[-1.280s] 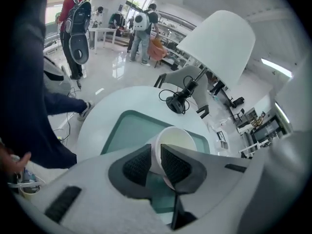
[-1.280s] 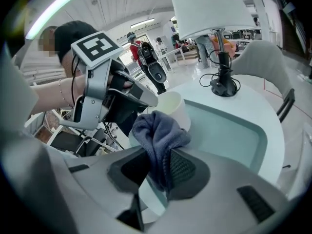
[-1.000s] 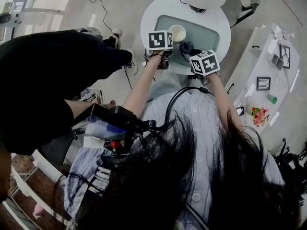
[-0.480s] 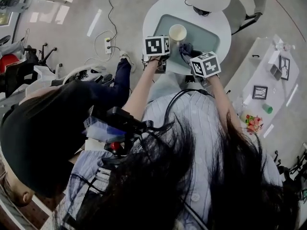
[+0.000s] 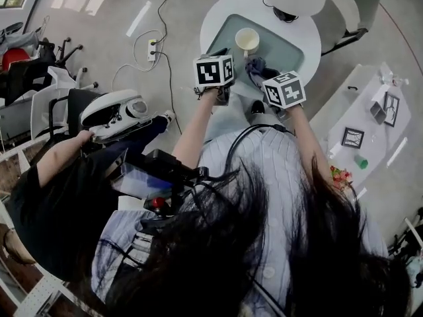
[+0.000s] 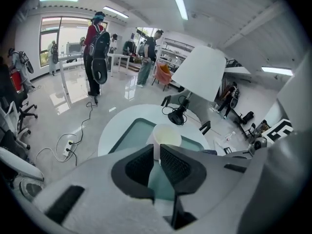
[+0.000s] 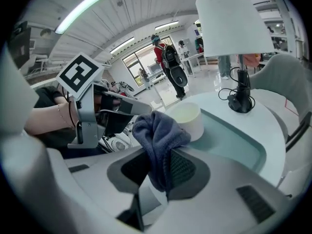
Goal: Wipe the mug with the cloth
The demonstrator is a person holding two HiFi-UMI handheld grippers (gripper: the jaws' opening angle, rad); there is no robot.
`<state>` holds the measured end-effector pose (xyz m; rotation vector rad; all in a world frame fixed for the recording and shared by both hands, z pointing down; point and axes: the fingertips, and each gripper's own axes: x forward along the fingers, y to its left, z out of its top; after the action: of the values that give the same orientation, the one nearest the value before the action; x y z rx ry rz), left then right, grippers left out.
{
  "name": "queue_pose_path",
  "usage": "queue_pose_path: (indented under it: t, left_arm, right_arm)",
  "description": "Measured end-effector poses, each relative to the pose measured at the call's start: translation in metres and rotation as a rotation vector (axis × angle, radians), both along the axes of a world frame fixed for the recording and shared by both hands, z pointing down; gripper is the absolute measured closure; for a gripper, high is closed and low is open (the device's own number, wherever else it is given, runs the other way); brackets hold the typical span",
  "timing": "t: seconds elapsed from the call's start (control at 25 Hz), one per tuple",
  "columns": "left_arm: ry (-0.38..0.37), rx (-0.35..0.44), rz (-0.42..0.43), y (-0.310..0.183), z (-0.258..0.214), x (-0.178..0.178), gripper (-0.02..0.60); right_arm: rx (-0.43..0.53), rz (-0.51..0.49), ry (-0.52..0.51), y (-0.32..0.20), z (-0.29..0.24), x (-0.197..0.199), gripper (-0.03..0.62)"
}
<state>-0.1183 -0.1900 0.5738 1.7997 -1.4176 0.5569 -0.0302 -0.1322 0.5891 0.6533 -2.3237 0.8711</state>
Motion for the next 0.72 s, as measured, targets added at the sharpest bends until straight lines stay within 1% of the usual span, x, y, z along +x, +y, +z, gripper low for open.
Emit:
queue_pose_path:
  t: [0.08,0.2,0.36,0.56,0.72]
  left_arm:
    - [0.009,0.015,-0.014,0.007,-0.004,0.003,0.528]
    - [0.003,0.021,-0.039,0.021,-0.009,0.005,0.528]
    - [0.020,0.030,-0.031,0.035,-0.009,0.017,0.528]
    - [0.011,0.026,-0.027,0.058,-0.010,0.021,0.529]
    - [0.010,0.038,-0.014,0.070,-0.012,0.023,0.532]
  right_arm:
    - [0.004,-0.015,-0.006,0.004,-0.003,0.001,0.496]
    - [0.001,-0.039,-0.016,0.011,-0.004,0.003,0.496]
    - [-0.003,-0.037,-0.030,0.016,-0.005,0.010,0.496]
    - [-0.002,-0.040,-0.040,0.021,-0.007,0.011,0.496]
    - [0.007,-0.036,-0.052,0.022,-0.013,0.009,0.496]
